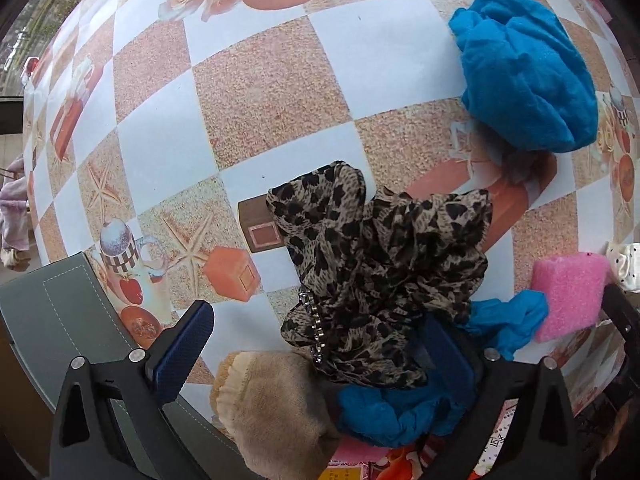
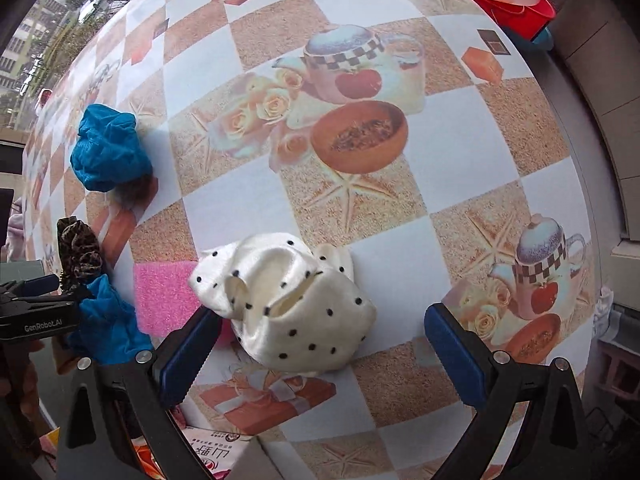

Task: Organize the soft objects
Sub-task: 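Grasp the leopard-print scrunchie with the left tool while the right tool grasps the white polka-dot scrunchie, then lift both scrunchies with both tools and carry them over the white box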

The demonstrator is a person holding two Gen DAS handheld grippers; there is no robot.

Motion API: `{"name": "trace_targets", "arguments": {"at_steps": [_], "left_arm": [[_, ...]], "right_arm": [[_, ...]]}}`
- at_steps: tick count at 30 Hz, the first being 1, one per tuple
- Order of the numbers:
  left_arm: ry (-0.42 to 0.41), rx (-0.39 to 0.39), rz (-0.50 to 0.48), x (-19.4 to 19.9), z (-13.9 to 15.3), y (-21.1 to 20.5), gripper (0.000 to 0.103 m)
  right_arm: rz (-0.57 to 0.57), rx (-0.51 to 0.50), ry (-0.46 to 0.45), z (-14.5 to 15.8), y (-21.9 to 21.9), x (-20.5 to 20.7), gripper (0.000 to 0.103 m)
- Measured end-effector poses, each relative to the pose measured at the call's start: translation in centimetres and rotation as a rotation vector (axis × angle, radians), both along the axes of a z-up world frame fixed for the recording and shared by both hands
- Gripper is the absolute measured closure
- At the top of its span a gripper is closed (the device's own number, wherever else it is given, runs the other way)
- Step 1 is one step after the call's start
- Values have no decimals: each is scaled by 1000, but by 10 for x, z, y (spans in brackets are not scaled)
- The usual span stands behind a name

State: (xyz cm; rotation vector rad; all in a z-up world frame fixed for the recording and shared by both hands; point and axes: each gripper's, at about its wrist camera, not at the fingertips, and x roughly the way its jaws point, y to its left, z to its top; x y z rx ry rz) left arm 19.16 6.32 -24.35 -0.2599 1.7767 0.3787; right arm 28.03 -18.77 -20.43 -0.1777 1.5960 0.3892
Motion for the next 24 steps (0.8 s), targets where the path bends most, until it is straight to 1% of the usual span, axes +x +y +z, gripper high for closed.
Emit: {"name": "trace_targets", "arguments": {"at_steps": [1,3,5,6,7,8,10,12,14,16,19,24], "left_arm": [[-9,-7,-6,-1,2,-3,7],[-24,-36,-14,2,5,-5,18],[-47,-93,0,7,7,-9,51],[-53,-98,5,7,10,-11,57],[-57,-90,4,7,11,-13,65],[-64,-78,-1,7,13,-16,67],[-100,-57,-1,5,21,-16,67],[-142,-53,14,1,34,-15,67],[-181,-39,19,-2,48,-15,67],[-217,-23,11,-8,64,-19,67],[-265,-29,-4,-17,85,-24,67],[-327,-33,-34,-30,117,-38,67]], "right_arm": [[10,2,-2,-1,5,1,1],[35,-7,6,-5,13,3,3],[54,-44,-17,-3,16,2,16],[70,-57,-35,0,17,2,33],[84,-58,-52,5,18,1,55],[93,-44,-51,7,24,-2,62],[82,-7,-12,11,21,0,66],[66,17,-6,20,14,1,66],[54,43,-11,34,3,20,66],[39,70,-8,45,-2,18,66],[25,96,-2,58,-10,15,66],[4,133,9,73,-28,-17,66]]}}
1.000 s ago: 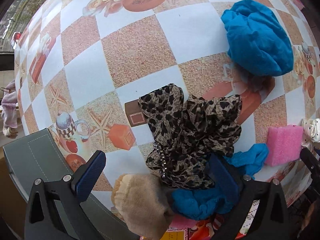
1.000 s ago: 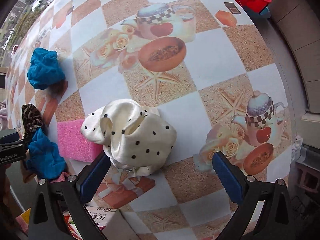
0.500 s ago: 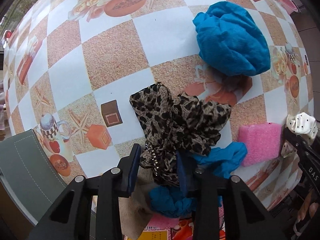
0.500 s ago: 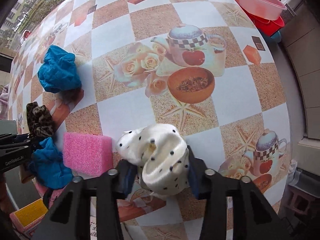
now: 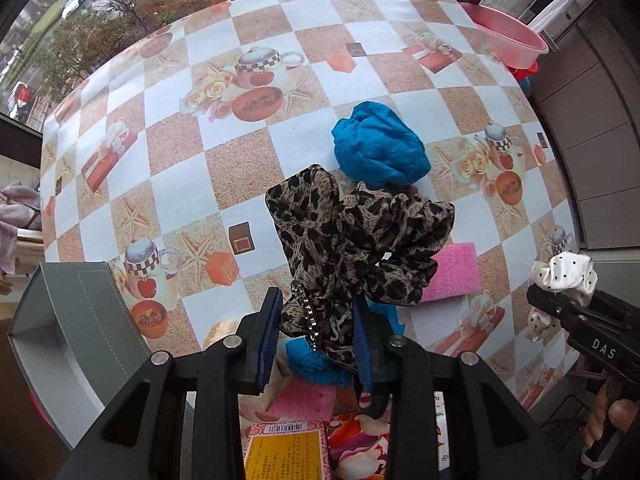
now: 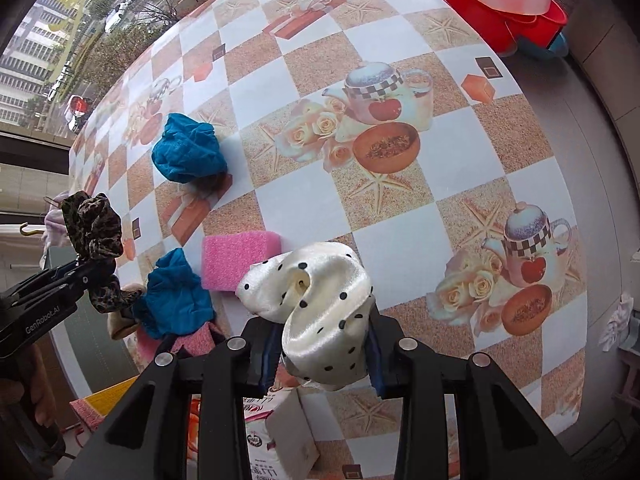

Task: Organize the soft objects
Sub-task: 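Lift both scrunchies with both tools and carry them over the white box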

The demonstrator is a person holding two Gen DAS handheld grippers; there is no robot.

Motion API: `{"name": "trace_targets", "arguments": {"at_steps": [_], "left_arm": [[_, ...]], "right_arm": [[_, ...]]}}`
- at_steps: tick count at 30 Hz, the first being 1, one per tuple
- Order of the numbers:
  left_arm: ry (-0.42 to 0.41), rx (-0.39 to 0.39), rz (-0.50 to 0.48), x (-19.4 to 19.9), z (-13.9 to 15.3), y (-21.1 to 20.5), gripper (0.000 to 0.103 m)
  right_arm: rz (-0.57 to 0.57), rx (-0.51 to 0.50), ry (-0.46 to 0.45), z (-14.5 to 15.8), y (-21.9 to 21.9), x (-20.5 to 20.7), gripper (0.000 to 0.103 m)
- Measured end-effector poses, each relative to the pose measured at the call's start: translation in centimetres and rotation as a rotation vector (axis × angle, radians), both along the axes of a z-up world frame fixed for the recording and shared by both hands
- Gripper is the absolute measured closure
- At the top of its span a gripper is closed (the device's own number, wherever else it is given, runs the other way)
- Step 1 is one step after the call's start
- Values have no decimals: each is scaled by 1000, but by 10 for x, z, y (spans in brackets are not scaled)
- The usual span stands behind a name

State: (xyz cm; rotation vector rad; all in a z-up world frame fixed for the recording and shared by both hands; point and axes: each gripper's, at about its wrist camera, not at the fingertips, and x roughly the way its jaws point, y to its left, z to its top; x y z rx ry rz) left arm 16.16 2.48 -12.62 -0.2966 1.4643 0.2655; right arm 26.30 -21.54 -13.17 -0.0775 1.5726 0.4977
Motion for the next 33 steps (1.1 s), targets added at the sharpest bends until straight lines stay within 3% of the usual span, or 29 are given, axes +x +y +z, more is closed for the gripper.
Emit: {"name": "trace_targets", "arguments": {"at_steps": [7,17,33], "left_arm": [[-77,-1,-2,-9,38,-11,67],[-140,41,95,-72,74,18,67],[-165,11,283,-196,89,43,67]], "right_arm": [[7,42,-6,25,5,-31,66],[89,90,-37,48,71,-70,66],[255,97,-50,82,107,-149,66]]}}
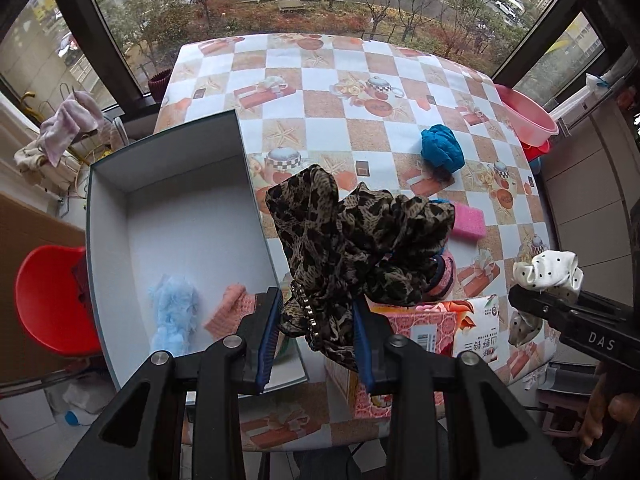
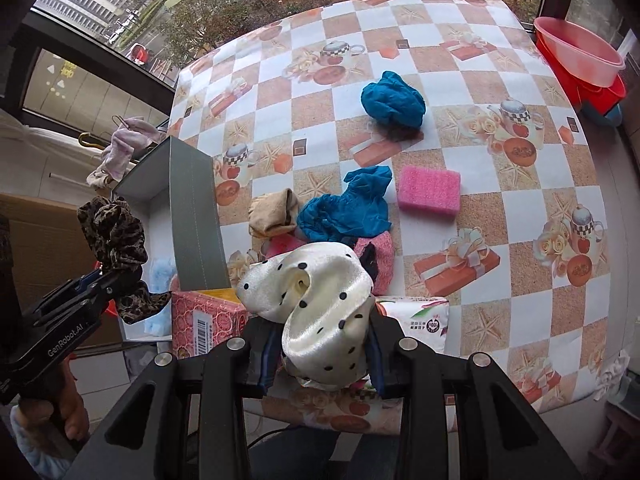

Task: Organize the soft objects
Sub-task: 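Lift both scrunchies with both tools and carry them over the white box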

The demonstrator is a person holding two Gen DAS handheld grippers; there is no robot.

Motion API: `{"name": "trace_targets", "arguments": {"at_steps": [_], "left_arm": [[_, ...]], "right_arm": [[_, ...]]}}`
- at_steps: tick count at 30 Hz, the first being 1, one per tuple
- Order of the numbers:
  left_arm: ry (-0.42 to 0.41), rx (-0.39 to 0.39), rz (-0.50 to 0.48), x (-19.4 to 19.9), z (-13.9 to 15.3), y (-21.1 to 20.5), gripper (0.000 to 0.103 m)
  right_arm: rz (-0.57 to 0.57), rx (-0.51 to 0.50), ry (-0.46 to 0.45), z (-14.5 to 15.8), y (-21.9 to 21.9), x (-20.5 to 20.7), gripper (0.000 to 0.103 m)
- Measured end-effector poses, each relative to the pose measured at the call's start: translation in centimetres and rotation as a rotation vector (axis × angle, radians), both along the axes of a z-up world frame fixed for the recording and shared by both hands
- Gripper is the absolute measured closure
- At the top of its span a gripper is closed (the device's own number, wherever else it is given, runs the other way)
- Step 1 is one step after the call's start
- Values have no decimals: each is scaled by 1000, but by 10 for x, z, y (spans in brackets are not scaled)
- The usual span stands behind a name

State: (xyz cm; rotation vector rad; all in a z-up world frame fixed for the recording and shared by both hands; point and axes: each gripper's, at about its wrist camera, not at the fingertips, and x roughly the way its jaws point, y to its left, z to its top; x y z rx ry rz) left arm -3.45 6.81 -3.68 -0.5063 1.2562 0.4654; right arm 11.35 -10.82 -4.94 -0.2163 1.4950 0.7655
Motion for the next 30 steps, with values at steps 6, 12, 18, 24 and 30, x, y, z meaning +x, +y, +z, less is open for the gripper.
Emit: {"name": "trace_targets", "arguments": {"at_steps": [6,12,18,24,30], "left_arm": [[0,-19,2,-33,-2,-8,67],[4,-38,4,-60,-5,-14,67],[20,-46,21,-87,-12,-13,67],[18,-49,87,-113,-15,-2,67],[-1,-45,163,-138,-12,13,67]], "right_arm": [[34,-21,8,2,-3,-27,66],[109,-44,8,4,2,-62,66],[206,-52,25,3,16,-98,66],[296,-47,4,9,40,-124,66],[381,-44,-18,14,68,-144,66]]}}
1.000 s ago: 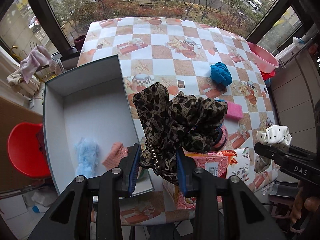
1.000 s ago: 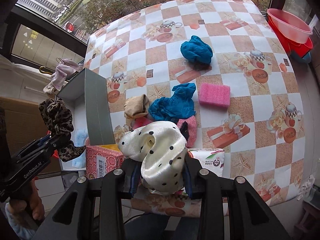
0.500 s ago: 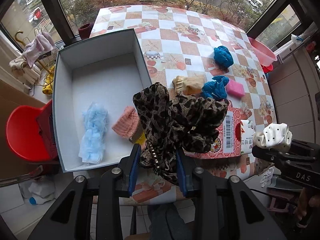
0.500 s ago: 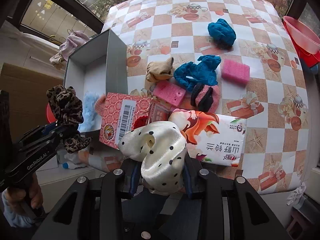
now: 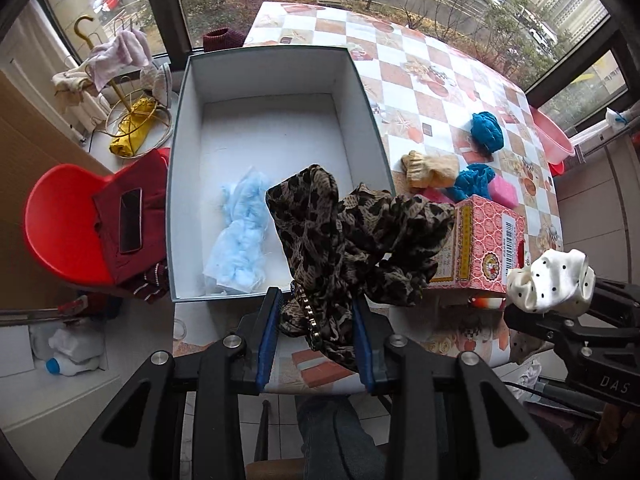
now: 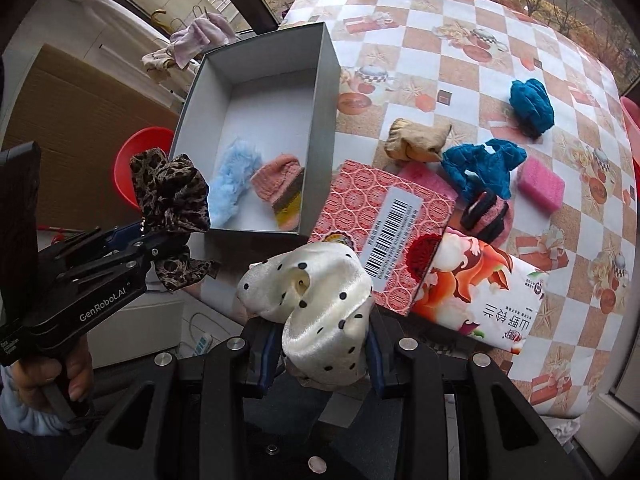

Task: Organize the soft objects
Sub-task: 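Lift both scrunchies with both tools and carry them over the white box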

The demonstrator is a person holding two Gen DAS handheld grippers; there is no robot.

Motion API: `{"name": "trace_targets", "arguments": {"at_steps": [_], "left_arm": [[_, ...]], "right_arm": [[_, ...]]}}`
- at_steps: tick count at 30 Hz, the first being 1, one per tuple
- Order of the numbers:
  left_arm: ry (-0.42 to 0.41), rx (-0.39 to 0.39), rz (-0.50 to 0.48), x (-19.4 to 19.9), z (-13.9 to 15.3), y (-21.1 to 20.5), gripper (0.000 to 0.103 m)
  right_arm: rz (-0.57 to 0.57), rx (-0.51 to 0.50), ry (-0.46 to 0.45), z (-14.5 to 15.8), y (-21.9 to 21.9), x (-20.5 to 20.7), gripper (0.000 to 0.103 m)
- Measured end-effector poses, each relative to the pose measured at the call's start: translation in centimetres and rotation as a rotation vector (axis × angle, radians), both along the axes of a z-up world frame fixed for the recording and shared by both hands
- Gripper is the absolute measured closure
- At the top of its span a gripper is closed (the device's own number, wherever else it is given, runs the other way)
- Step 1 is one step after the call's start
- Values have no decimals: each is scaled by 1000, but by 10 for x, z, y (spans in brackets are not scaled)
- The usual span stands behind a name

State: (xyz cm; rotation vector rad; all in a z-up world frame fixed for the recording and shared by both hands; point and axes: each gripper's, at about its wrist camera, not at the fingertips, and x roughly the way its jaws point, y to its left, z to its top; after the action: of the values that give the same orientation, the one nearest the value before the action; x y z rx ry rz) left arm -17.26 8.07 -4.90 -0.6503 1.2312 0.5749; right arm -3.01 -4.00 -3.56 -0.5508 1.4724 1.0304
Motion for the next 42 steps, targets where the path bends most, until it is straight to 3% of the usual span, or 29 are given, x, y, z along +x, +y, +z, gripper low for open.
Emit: {"name": "trace_targets", "arguments": {"at_steps": [10,21,33,42], "left_arm": [[-14,6,108,-28,1,25,67],[-16,32,156,-30,1,48,67],[-17,96,177,-6,3,97,67],[-8,89,204,19,-9,137,67]], "right_arm": [[103,10,-9,3,47,-20,66],[163,17,7,1,92,-31,66],[125,39,27,-1,144,-12,66],[58,25,30,-18,184,17,66]]}}
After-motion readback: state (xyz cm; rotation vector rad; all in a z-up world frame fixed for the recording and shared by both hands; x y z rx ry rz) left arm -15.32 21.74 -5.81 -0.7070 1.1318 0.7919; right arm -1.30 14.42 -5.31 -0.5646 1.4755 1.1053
